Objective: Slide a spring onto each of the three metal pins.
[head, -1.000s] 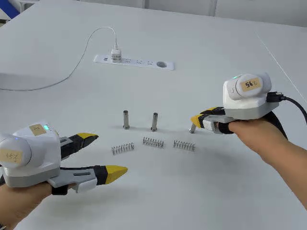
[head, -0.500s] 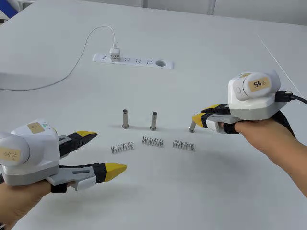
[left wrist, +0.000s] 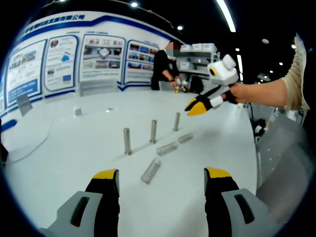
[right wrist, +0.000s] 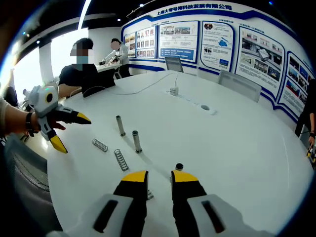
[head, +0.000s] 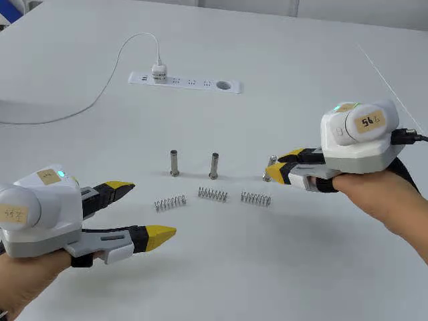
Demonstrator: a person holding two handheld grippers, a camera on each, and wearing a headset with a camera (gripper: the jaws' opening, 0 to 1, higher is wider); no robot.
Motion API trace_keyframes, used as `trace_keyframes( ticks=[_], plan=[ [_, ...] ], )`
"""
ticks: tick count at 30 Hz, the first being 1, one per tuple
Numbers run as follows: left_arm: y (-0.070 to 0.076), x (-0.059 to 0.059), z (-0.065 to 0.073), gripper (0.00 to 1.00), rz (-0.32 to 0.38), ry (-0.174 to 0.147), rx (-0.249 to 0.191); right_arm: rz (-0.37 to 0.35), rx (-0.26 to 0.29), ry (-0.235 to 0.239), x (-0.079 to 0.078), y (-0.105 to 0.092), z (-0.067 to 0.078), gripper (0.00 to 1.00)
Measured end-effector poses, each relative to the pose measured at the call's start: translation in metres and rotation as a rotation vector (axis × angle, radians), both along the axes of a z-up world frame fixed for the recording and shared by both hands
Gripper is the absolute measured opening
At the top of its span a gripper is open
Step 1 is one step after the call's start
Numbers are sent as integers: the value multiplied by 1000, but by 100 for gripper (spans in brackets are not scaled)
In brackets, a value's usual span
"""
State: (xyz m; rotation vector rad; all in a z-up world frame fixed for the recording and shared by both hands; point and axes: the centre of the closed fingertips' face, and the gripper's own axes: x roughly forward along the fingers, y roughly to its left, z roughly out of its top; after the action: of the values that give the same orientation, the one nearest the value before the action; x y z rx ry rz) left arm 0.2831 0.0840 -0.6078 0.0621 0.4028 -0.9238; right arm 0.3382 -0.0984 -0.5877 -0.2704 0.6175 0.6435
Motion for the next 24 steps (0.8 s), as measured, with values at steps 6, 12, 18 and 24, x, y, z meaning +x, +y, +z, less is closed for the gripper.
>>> trace_keyframes(
  ticks=[6,12,18,24],
  plan=[
    [-1,0,0,71,0,1,-1,51,-3,19,-5,8,-4,19],
    [0,0,-1,71,2,1,-2,114,-19,38,-9,17,-13,19],
    [0,0,-1,71,2,2,-1,167,-39,61,-10,25,-21,19],
    [0,0,-1,71,3,4,0,217,-65,86,-10,29,-30,19]
  ],
)
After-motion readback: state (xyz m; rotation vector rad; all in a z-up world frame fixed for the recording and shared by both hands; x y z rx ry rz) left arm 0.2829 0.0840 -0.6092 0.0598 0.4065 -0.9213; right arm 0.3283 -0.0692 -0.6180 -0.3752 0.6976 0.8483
